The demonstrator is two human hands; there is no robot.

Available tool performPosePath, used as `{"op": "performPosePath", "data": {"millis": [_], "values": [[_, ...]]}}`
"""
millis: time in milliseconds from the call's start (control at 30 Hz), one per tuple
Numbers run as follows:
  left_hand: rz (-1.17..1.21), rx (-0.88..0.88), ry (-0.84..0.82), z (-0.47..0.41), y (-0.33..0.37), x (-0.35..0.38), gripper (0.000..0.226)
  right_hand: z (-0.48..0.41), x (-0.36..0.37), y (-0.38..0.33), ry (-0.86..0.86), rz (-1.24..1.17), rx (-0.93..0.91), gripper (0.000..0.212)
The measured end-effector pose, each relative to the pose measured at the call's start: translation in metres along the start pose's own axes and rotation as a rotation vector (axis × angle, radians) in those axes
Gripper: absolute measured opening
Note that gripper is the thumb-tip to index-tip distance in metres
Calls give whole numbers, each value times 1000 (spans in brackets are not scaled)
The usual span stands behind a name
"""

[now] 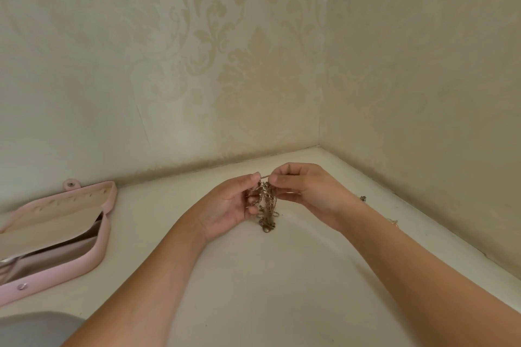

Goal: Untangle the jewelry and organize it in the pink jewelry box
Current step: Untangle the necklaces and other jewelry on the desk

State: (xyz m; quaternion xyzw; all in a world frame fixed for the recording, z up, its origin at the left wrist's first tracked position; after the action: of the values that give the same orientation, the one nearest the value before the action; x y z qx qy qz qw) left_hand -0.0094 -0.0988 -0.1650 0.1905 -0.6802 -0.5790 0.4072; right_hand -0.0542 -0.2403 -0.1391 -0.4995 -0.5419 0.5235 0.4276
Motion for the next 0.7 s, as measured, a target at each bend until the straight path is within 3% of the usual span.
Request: {"op": "performPosePath", "data": {"millis": [233,300,433,567,700], "values": [[-24,13,-78,0,0,3,61,0,8,3,-92,-113,47,13],[-14,31,-72,0,1,3,50,-1,6,5,-27,-75,50,15],[-41,94,-59,-1,2,3,30,-1,4,3,69,251,19,19],[64,56,-75,-1,2,3,35,-1,7,5,-57,150,63,16],[-8,-21,-101,4,-1,10,27,-4,-2,7,4,-48,68,12]]}}
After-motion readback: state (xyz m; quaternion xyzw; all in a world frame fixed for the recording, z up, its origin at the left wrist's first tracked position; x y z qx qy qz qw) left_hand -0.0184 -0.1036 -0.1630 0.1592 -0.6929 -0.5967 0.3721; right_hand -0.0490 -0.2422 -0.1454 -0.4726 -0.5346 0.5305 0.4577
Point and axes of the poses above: each hand's wrist, its own z-axis away from the middle knuckle, its own x-axis out of the palm, y = z × x, the point moved 4 cm from there along -z, towards the middle knuckle, and after that the axes turned 4 degrees about z, right-handed, at the moved point
